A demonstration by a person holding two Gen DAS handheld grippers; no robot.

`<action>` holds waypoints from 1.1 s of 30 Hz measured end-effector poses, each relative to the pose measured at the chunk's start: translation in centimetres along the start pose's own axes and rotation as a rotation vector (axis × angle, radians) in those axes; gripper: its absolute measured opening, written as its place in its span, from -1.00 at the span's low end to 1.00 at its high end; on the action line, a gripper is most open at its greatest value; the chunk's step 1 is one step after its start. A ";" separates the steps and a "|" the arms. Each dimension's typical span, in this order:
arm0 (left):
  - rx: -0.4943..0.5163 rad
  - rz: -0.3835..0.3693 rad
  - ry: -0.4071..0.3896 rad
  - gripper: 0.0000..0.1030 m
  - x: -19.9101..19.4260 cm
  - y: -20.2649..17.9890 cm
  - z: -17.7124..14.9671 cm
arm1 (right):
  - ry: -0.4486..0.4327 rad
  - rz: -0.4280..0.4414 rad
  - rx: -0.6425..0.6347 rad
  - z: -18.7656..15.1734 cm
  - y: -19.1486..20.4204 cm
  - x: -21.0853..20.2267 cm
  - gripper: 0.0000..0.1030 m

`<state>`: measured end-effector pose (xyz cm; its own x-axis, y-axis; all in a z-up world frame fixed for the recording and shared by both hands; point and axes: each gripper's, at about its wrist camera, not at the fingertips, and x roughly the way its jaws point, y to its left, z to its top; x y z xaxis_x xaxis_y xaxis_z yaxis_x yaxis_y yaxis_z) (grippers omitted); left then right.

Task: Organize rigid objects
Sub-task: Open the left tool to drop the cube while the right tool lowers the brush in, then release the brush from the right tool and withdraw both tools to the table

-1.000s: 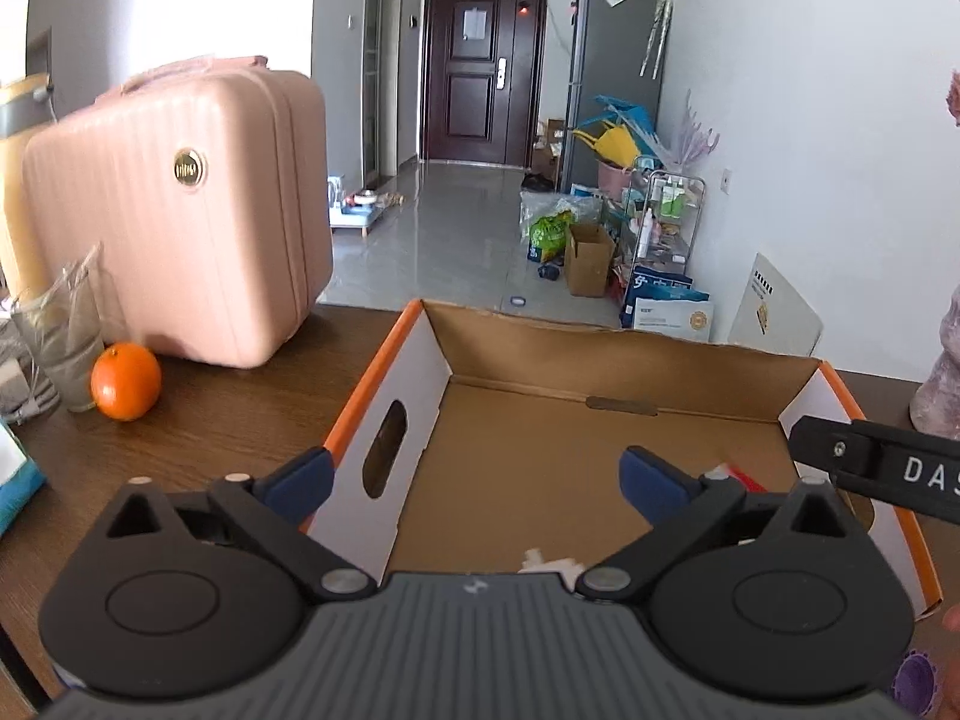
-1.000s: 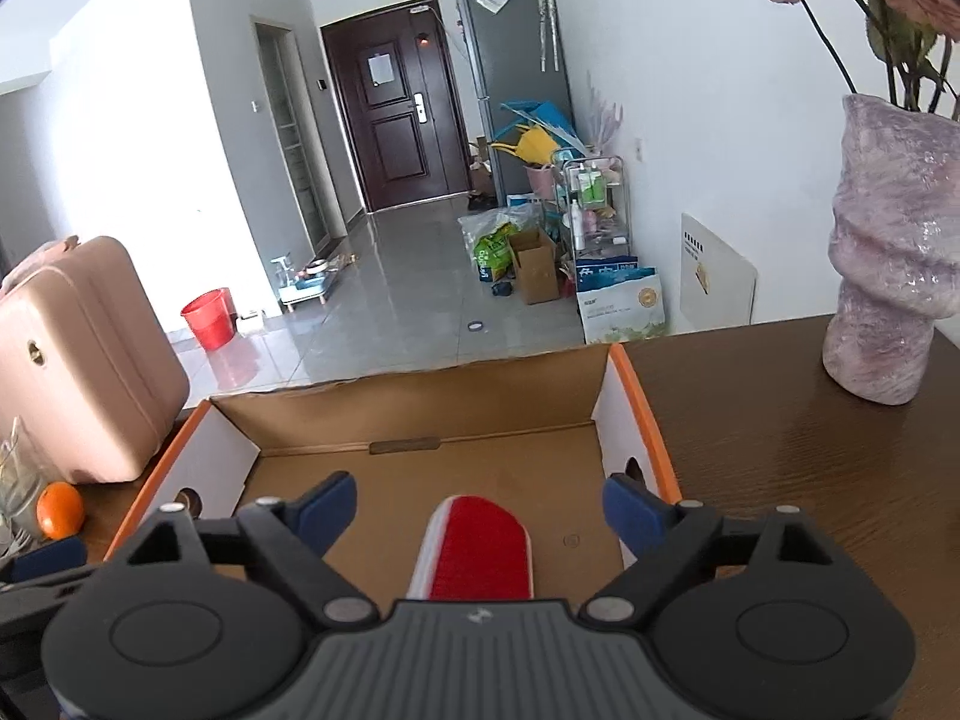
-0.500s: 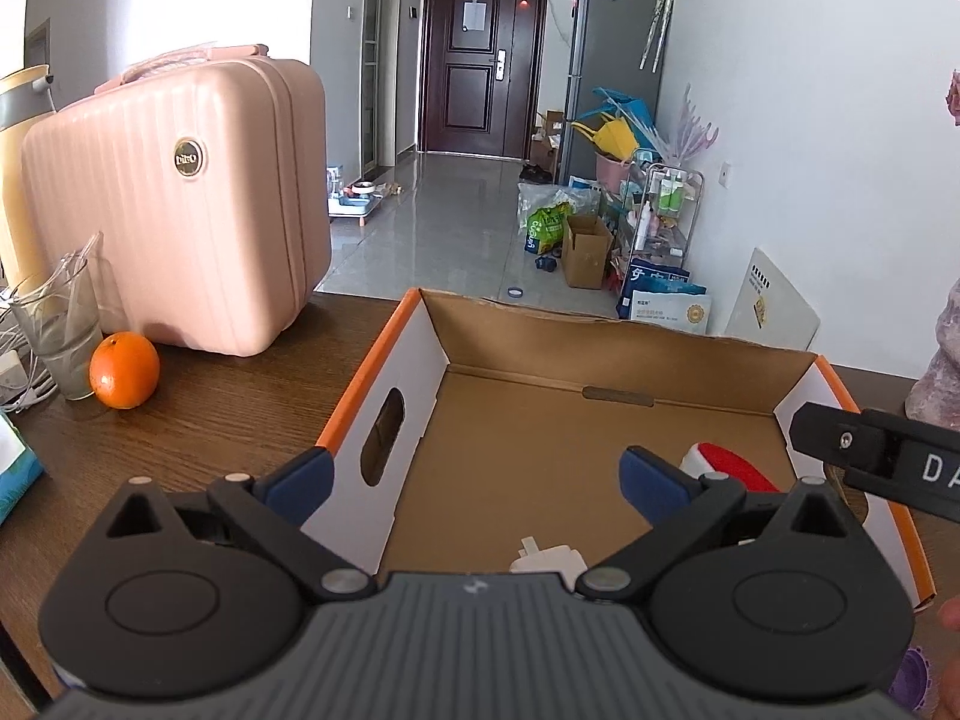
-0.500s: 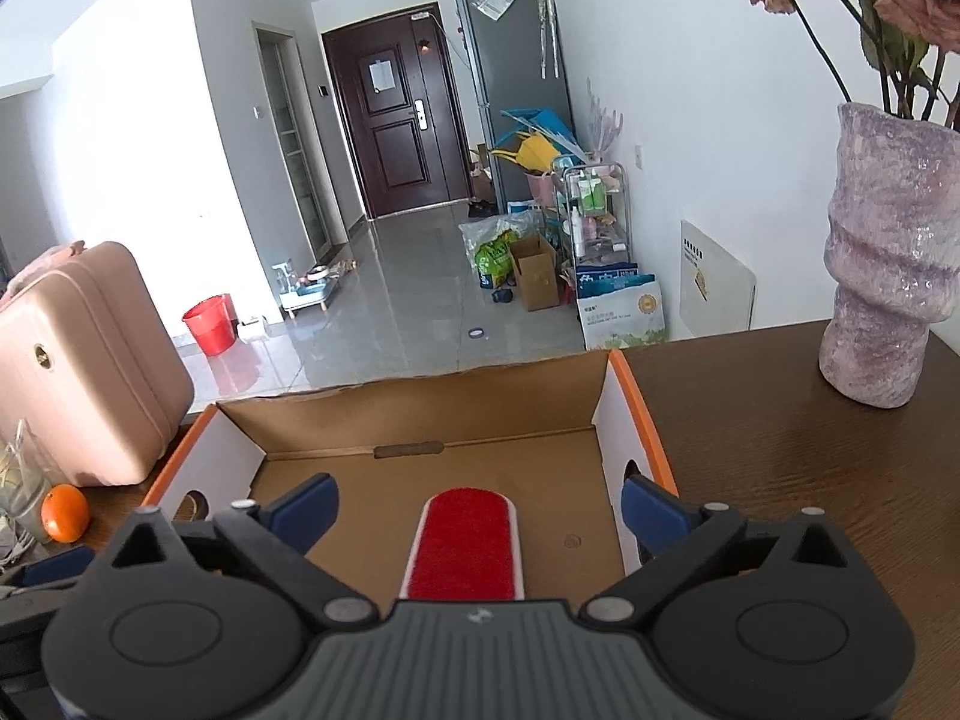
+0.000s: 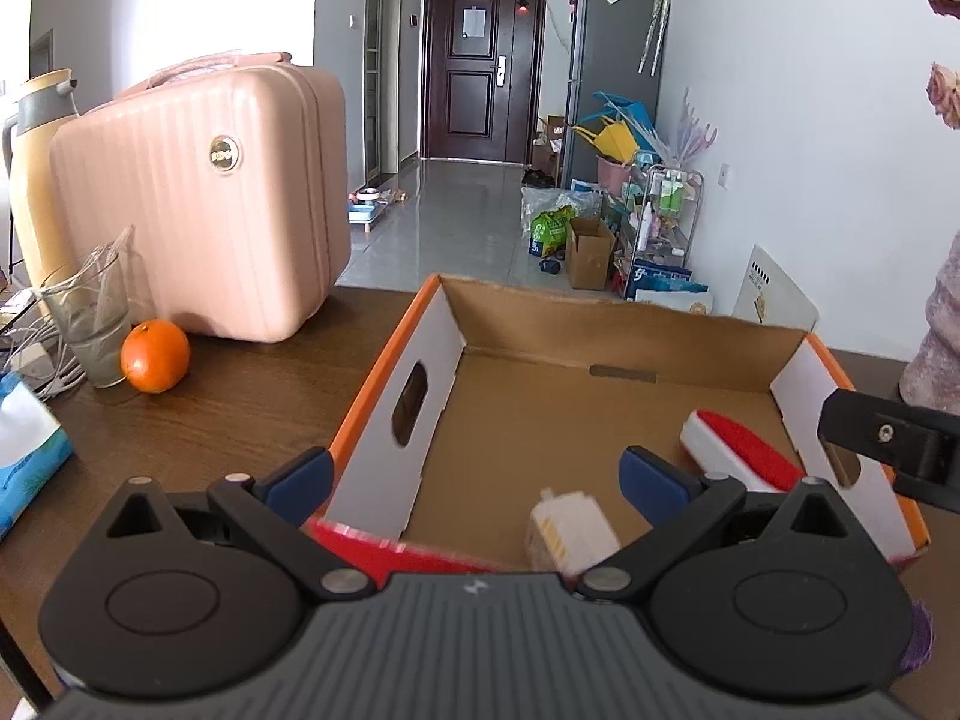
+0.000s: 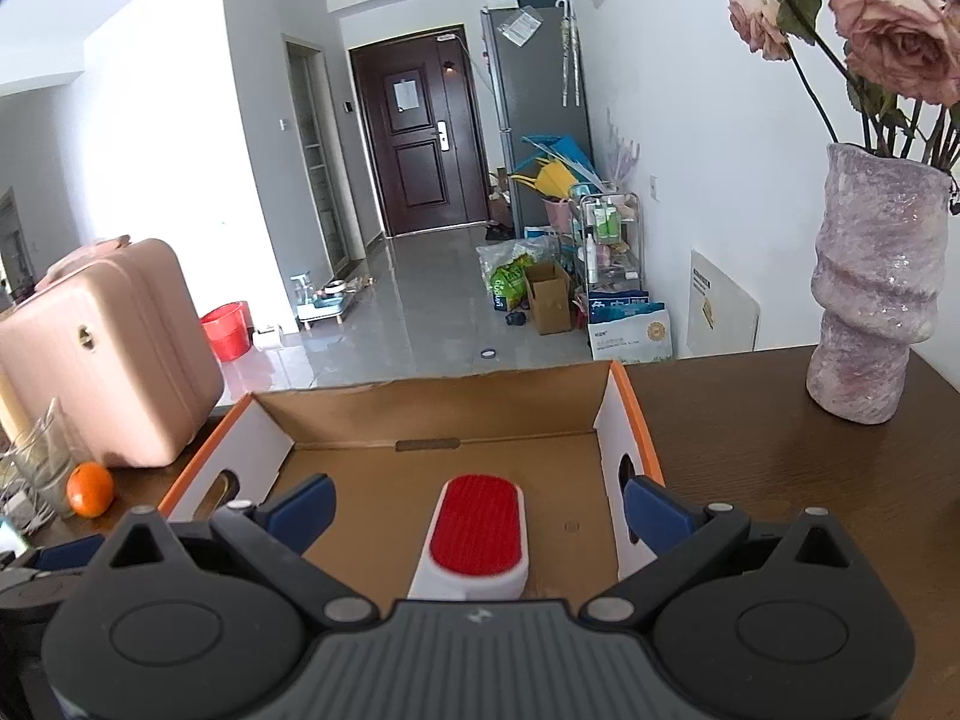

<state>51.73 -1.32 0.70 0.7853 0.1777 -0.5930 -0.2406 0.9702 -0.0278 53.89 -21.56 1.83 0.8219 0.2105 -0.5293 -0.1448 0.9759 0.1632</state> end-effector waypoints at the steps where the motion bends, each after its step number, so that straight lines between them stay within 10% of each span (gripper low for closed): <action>1: 0.000 0.001 0.000 1.00 -0.2 0.1 -0.2 | -0.003 0.001 -0.006 -0.3 0.1 -0.4 0.99; 33: 0.082 -0.101 -0.148 1.00 -12.9 6.1 -10.0 | -0.098 0.011 -0.148 -12.8 2.7 -13.0 0.98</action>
<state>34.41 0.70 0.18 0.8800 0.0954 -0.4654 -0.1140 0.9934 -0.0119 35.75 -20.93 -1.46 0.8688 0.2212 -0.4430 -0.2272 0.9730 0.0403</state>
